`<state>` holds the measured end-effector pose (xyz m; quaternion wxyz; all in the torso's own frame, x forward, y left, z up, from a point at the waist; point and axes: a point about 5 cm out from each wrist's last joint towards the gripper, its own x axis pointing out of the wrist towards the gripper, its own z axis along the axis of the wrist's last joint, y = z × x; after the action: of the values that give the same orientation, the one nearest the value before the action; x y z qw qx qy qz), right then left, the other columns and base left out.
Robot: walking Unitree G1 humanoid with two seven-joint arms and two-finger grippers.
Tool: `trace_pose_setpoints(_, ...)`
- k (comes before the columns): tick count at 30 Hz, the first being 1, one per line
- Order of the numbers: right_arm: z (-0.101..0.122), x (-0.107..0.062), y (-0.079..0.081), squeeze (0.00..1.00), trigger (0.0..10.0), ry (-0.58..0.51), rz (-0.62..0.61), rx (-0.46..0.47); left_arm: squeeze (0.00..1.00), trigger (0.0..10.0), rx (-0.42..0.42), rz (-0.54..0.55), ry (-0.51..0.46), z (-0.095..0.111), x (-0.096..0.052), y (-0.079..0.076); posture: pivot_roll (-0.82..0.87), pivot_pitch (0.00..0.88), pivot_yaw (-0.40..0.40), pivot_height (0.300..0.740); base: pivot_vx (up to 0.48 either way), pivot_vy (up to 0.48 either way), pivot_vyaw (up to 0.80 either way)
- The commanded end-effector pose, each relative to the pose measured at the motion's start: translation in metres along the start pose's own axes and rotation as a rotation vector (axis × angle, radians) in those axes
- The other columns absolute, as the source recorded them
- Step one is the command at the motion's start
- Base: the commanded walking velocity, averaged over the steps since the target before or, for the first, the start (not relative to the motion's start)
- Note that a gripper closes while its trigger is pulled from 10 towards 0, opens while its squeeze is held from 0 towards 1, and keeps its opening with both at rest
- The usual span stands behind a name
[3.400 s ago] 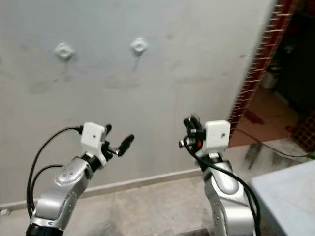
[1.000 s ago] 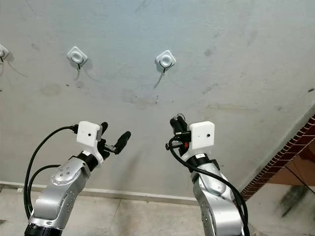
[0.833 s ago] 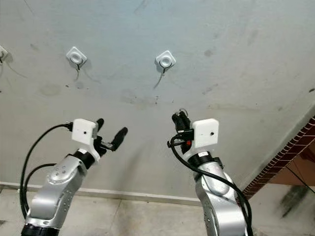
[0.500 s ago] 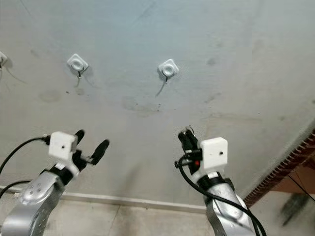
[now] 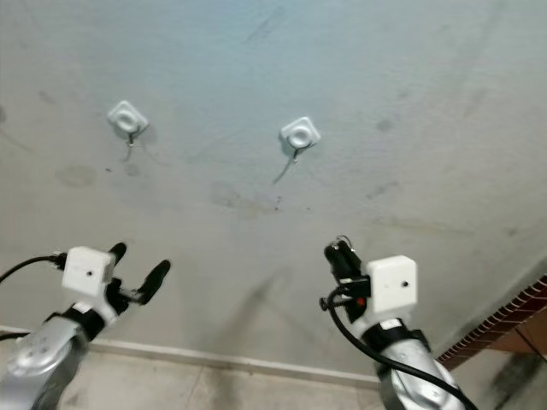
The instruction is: Hang keys on a hook
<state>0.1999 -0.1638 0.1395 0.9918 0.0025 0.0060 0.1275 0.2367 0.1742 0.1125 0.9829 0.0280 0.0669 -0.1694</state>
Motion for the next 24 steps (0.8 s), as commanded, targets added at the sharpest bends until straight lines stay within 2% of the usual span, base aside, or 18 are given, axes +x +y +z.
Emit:
trace_pose_setpoints(1,0.0071,0.0011,0.0038,0.0,10.0,-0.024,0.02,0.003,0.0,10.0,0.023,0.006,0.012,-0.0001,-0.004,0.0055,0.11,0.0,-0.035,0.74,0.0,0.0,0.0)
trace_pose_setpoints(8,0.0083,-0.0004,0.0039,0.0,10.0,-0.025,0.018,0.002,0.0,10.0,0.022,0.002,0.004,0.0022,-0.0034,0.0066,0.11,0.0,-0.033,0.74,0.0,0.0,0.0)
trace_pose_setpoints(24,0.0062,-0.0071,0.0039,0.0,10.0,-0.009,0.005,0.011,0.0,10.0,0.027,-0.007,0.011,0.0022,-0.0014,0.0051,0.1,0.0,-0.026,0.74,0.297,0.0,0.0)
